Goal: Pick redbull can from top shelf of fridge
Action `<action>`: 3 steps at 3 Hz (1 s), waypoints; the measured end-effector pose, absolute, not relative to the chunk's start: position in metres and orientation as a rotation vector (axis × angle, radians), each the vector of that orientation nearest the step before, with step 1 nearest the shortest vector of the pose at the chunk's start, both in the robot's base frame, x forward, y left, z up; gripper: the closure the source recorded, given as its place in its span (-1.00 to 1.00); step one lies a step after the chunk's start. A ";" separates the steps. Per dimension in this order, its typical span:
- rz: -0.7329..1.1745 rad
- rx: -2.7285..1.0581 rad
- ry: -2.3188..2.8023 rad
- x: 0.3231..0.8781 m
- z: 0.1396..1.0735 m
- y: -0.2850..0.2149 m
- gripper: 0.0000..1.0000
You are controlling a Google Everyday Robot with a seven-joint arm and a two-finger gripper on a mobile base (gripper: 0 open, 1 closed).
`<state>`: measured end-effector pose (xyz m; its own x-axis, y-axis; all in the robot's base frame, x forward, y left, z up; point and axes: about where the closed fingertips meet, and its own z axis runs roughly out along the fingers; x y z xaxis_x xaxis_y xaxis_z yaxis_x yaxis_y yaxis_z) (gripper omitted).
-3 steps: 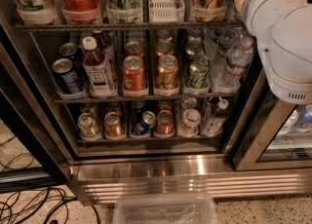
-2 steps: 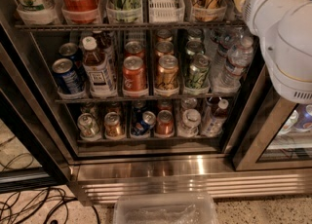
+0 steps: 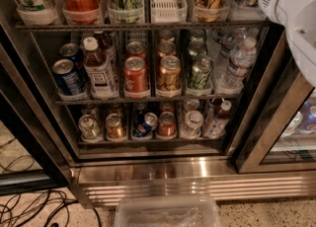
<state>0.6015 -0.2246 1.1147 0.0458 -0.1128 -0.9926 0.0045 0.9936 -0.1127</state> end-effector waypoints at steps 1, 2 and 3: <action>-0.046 -0.088 1.534 0.594 1.118 -0.227 1.00; -0.021 -0.121 1.557 0.581 1.111 -0.229 1.00; 0.000 -0.189 1.594 0.548 1.090 -0.235 1.00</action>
Offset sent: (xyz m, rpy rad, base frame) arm -0.0340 -0.0115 0.0165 0.0125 0.0922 0.1072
